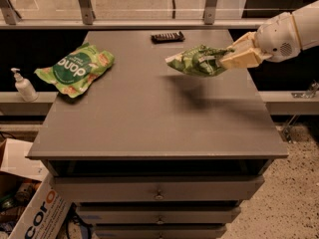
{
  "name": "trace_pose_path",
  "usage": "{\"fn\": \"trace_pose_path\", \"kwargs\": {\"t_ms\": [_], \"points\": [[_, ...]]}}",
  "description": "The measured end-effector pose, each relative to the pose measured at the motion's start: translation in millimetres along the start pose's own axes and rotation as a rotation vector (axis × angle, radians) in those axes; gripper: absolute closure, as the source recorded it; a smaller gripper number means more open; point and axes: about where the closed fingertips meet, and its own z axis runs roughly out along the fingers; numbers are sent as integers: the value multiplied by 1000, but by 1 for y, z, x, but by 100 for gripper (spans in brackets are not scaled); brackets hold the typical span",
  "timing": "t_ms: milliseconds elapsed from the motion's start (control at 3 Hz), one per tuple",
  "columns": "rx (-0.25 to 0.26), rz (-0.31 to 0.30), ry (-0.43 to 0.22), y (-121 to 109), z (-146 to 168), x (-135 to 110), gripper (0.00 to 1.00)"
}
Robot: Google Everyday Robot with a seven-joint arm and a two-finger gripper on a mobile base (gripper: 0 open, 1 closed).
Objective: Move green jalapeno chip bag near rxbar chocolate
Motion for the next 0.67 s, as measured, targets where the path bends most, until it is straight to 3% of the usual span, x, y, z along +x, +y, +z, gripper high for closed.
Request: {"fn": "trace_pose_path", "kwargs": {"t_ms": [333, 667], "points": [[103, -75, -4, -31, -12, -5, 100], [259, -110, -20, -78, -37, 2, 100]]}}
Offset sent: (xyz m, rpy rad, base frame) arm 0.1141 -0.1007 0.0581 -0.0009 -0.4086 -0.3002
